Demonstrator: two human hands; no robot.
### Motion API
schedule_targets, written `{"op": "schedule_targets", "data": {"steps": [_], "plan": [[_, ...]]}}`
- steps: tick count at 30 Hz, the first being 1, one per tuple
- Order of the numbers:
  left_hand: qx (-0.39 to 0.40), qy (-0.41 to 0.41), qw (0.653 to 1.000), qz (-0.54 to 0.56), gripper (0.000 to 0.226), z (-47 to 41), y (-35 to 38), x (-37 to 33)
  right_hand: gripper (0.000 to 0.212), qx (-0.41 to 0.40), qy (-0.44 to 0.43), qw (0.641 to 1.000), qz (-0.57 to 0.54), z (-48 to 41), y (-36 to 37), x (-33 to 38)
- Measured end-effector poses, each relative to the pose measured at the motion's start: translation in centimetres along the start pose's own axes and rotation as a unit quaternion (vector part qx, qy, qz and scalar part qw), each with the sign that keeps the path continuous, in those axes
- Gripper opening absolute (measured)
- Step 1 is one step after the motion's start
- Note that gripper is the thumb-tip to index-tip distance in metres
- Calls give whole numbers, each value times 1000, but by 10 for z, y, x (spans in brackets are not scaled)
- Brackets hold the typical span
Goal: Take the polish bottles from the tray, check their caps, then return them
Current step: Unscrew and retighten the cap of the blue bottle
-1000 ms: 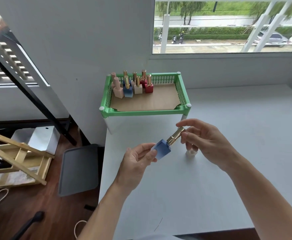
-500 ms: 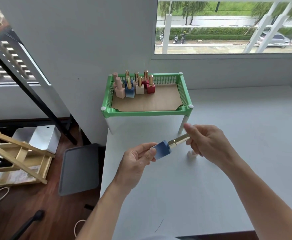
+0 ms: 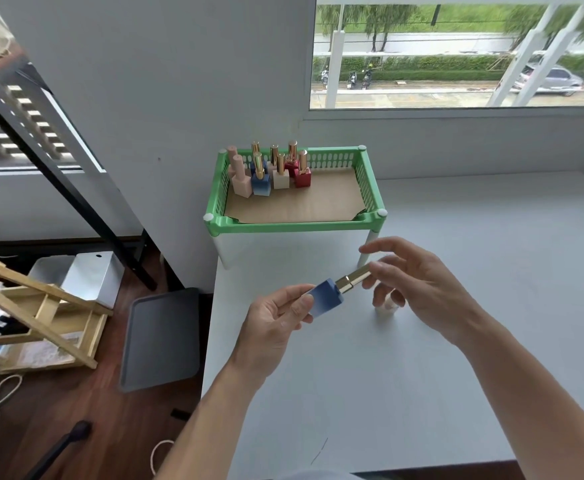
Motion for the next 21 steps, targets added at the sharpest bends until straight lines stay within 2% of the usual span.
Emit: {"op": "schedule_targets", "data": {"steps": [2,4,6,7,9,11,13,16,19,21], "plan": [[-4,-2,1000,1,25,1,-1,0,11,8,-4,1000,2,0,1,-1],[-5,-5,1000,-1,23,1,-2,1,8,-21,7,1000,20,-1,0,-3],[-2,-6,1000,-5,20,2,-1,2,23,-53,20,998,30,-1,-3,-6],[-2,-7,1000,-7,19,2,-1,2,24,-57,19,998,21,0,-4,-6],[-2,-6,1000,-5,18,2,-1,1,12,-39,1,999,-9,-1,-2,-4],[-2,-7,1000,-2,15,1,-2,1,11,-12,-12,1000,-16,-2,2,-2],[-4,-7,1000,0,15,0,-2,0,5,-20,-8,1000,5,-3,2,-2],[-1,-4,1000,0,18,-1,-1,0,22,-57,0,998,13,-3,-2,-3],[-2,-5,1000,0,21,-2,-1,-1,10,-16,-16,999,-40,-3,2,-1],[-5,-7,1000,0,22,-2,-2,-1,8,1,-15,1000,-25,-3,5,-1]]}}
Point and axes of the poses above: each hand's wrist, its own z-axis away from the middle knuckle, its own y-axis out of the palm, x = y × z, the point moved 8 cm from there along -z, towards the middle knuckle, and after that the axes turned 12 degrees about x, right-handed, at the moved point
